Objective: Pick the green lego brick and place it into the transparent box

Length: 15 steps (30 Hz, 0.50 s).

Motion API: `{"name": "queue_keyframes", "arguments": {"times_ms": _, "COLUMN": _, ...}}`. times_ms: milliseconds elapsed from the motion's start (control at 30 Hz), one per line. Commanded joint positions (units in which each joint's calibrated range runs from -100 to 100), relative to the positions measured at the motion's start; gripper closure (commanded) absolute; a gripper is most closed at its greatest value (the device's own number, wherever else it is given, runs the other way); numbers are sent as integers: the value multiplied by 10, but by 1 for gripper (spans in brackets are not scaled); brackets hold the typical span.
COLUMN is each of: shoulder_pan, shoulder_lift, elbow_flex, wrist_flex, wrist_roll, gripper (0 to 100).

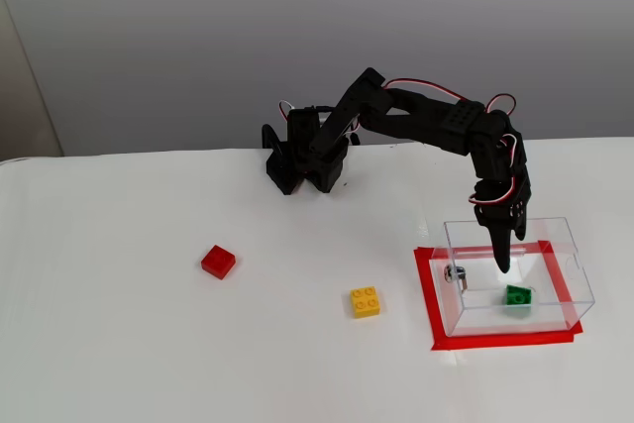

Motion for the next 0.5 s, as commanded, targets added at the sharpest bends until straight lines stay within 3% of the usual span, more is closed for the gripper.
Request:
{"name": "queue_keyframes", "arguments": {"times_ms": 0, "shoulder_pan": 5, "shoulder_lift": -11, "elbow_flex": -18, "wrist_flex": 0, "wrist_roll": -1, "gripper": 71}}
{"name": "queue_keyframes", "arguments": {"times_ms": 67, "shoulder_pan": 6, "shoulder_lift": -12, "elbow_flex": -18, "wrist_flex": 1, "wrist_roll": -1, "gripper": 74}}
{"name": "queue_keyframes", "arguments": {"times_ms": 267, "shoulder_pan": 22, "shoulder_lift": -20, "elbow_flex": -26, "wrist_flex": 13, "wrist_roll": 0, "gripper": 96}}
{"name": "queue_keyframes", "arguments": {"times_ms": 467, "shoulder_pan": 54, "shoulder_lift": -65, "elbow_flex": -7, "wrist_flex": 34, "wrist_roll": 0, "gripper": 98}}
